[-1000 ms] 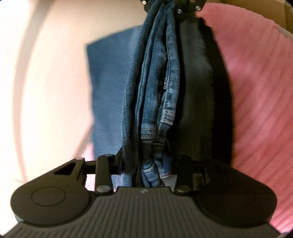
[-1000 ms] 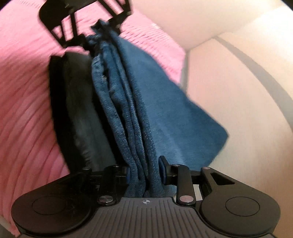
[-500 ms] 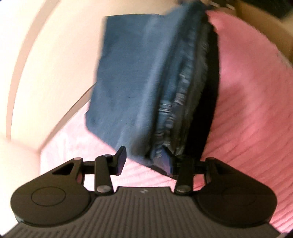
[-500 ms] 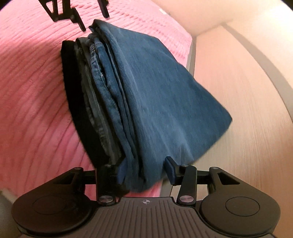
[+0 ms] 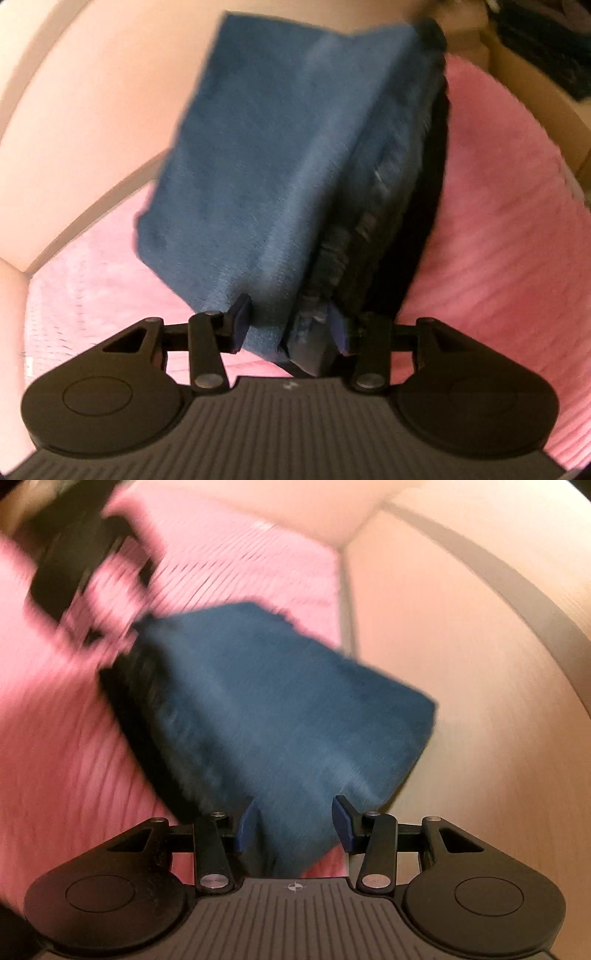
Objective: Fold clothes
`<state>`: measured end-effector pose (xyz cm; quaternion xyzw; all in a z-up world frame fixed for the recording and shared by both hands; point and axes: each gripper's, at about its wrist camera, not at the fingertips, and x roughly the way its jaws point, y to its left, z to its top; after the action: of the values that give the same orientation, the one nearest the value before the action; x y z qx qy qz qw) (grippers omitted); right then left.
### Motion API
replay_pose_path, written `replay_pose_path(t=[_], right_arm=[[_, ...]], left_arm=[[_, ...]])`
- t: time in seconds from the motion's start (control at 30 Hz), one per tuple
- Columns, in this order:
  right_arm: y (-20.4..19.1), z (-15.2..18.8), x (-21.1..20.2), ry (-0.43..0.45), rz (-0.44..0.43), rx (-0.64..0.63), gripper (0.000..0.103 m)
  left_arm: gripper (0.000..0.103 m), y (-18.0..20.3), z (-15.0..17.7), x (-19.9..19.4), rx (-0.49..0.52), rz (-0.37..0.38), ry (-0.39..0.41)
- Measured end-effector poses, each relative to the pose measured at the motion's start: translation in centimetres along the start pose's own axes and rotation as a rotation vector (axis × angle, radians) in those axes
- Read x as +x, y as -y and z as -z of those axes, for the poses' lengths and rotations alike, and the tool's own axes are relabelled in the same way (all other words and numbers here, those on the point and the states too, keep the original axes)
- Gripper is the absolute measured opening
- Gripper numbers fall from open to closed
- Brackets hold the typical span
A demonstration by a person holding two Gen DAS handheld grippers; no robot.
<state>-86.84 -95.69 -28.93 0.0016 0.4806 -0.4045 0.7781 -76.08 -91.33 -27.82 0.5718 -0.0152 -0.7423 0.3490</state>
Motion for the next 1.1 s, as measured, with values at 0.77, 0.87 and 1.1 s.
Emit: replay_pose_path(t=[0.77, 0.87, 1.1], right_arm=[[10.6, -5.6, 16.1, -0.103, -0.024, 0.225, 0.044], [9.8, -5.6, 17.4, -0.106, -0.020, 0.184, 0.044], [9.7, -5.7, 15.6, -0.076, 0.014, 0.142, 0.045]], left_arm=[[0.041, -2.9, -2.9, -2.7, -0.195, -0.041, 0.077], [0.041, -3.8, -3.6, -2.1, -0.226, -0.057, 0.084], [0.041, -5.2, -4.2, 0.2, -0.319, -0.058, 0.046]])
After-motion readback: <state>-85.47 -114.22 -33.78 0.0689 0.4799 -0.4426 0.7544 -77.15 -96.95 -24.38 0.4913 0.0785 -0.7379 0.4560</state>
